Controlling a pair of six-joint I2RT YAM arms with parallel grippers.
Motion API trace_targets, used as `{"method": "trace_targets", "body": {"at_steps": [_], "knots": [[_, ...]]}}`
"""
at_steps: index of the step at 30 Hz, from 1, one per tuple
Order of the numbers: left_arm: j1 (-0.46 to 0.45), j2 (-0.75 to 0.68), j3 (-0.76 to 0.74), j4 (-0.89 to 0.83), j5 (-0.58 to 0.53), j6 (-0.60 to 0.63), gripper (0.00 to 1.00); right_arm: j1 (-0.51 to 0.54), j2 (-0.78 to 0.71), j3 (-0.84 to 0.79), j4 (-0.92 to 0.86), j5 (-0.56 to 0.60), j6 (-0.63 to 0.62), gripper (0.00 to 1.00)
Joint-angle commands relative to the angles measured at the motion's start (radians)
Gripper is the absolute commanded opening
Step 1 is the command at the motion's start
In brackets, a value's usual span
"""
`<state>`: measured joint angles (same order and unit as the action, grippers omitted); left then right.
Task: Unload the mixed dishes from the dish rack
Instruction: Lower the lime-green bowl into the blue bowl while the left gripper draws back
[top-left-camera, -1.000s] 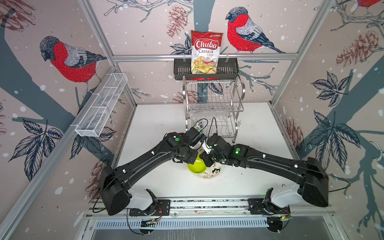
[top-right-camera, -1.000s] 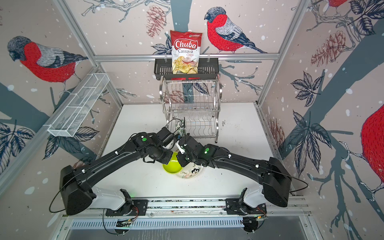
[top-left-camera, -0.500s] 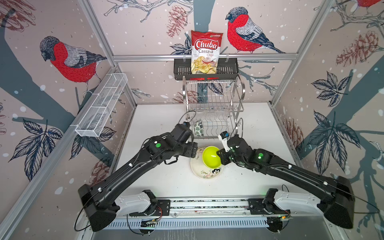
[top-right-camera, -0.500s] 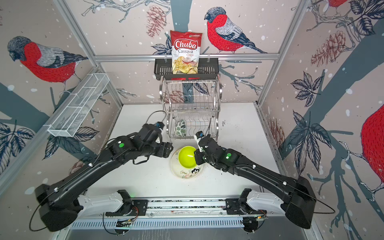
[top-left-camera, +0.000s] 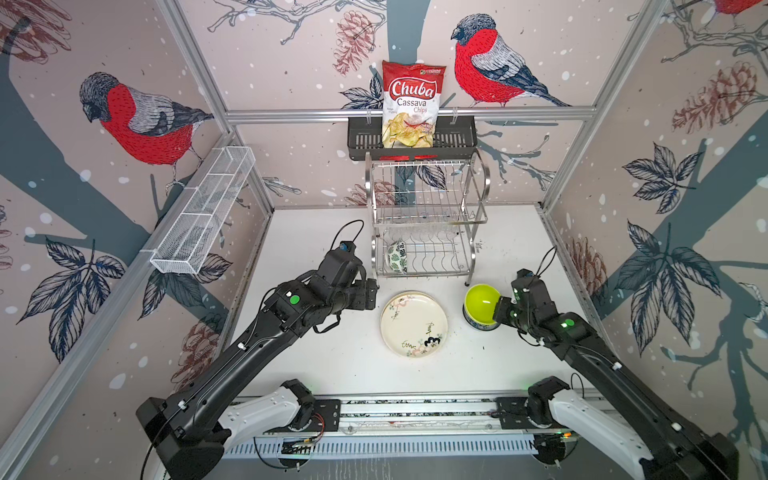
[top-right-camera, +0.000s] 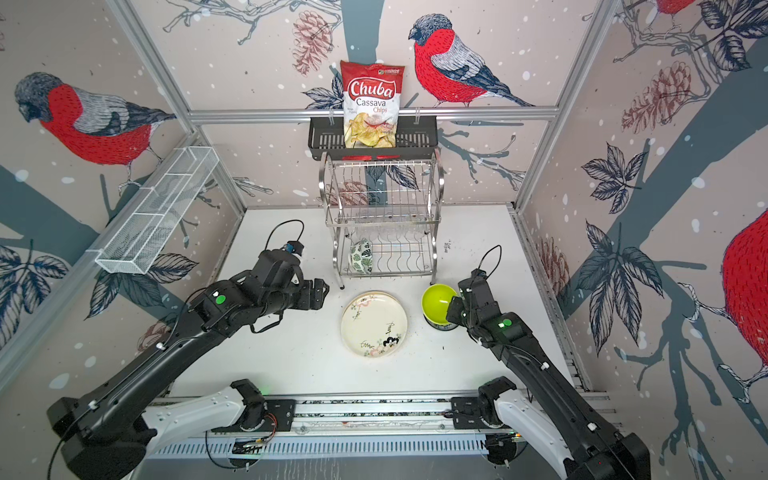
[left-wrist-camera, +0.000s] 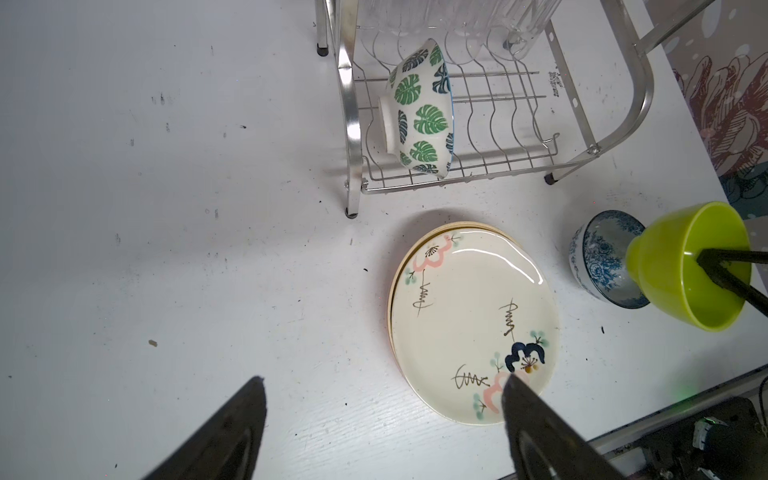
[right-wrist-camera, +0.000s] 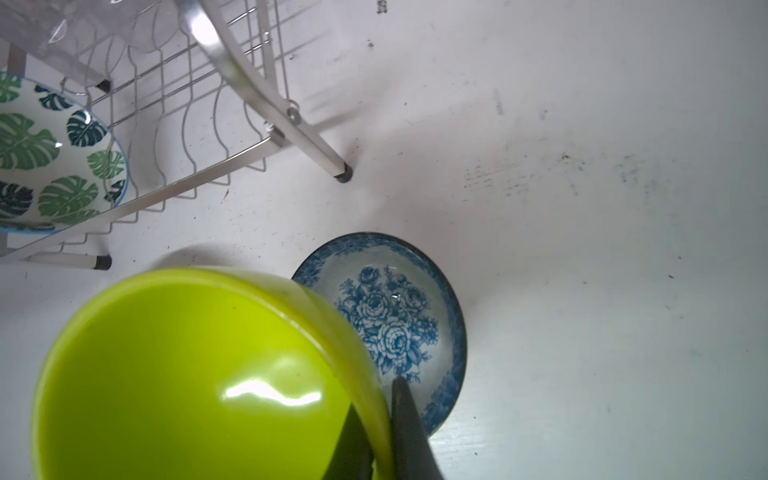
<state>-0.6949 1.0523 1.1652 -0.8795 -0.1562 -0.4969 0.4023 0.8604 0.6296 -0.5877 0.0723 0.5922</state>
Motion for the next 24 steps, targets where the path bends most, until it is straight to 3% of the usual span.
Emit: {"method": "trace_targets", "body": {"at_steps": [1,10,24], "knots": [[0.001,-0.008,0.005,0.021,0.002,0.016,0.88,-0.036,0.046,0.003,0.042,-0.049,-0.03,0.0],[0.005,-0.022,0.001,0.001,-0.017,0.017,0.89,-0.059,0.193,-0.006,0.086,-0.115,-0.066,0.0],[0.007,-0.016,-0.007,0.003,-0.015,0.012,0.89,-0.072,0.257,-0.013,0.1,-0.058,-0.067,0.06]]}}
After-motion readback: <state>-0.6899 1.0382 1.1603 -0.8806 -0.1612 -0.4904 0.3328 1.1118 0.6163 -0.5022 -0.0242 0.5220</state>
